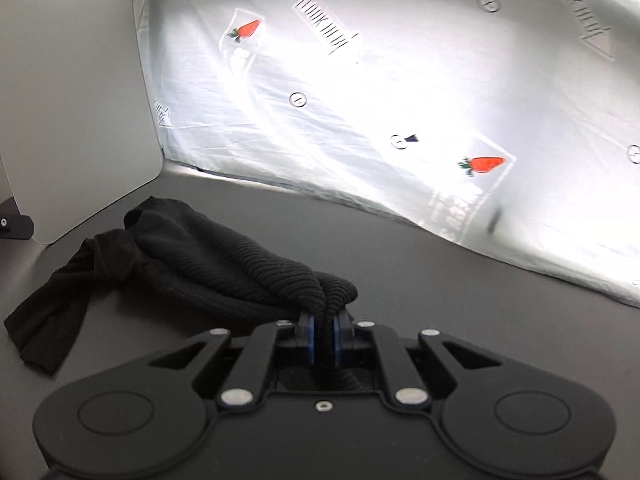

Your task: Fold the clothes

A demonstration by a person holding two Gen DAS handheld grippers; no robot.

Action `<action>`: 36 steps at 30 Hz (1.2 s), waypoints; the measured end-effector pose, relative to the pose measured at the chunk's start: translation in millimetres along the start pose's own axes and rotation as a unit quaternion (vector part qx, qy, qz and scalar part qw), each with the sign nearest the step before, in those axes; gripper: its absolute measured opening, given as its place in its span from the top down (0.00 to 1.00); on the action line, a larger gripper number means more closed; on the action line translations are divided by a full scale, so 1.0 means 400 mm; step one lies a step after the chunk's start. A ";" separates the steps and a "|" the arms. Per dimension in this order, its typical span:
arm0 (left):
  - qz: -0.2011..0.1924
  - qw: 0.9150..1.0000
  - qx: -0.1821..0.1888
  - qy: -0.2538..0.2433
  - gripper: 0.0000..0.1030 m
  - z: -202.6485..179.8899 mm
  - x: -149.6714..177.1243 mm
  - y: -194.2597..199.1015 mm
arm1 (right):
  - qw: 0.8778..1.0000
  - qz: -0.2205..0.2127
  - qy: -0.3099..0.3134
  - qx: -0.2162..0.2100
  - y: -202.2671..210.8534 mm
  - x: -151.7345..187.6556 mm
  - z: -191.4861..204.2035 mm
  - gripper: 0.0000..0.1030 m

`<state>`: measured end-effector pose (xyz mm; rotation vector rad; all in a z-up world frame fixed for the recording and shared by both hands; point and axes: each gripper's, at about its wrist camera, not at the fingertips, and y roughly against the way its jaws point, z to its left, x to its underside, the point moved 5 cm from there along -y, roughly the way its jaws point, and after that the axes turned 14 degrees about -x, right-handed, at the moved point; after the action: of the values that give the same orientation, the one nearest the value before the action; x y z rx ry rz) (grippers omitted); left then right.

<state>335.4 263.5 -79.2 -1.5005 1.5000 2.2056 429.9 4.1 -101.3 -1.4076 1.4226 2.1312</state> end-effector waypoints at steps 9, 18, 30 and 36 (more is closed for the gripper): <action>0.072 0.989 0.056 -0.117 0.00 -0.315 0.260 0.218 | 0.966 0.212 -0.051 0.140 0.535 0.540 -0.313 0.85; 0.078 0.980 0.071 -0.171 0.00 -0.460 0.378 0.324 | 0.988 0.114 -0.025 0.101 0.615 0.501 -0.341 0.52; 0.091 0.986 0.048 -0.135 0.00 -0.427 0.258 0.218 | 0.996 0.066 0.001 0.052 0.435 0.311 -0.330 0.44; 0.123 0.986 0.034 -0.109 0.00 -0.395 0.206 0.100 | 0.995 0.084 0.055 0.029 0.288 0.208 -0.287 0.42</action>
<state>376.5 90.6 -120.2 -1.0612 1.7451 2.3292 383.0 -172.4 -107.5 -1.4506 1.6854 2.1203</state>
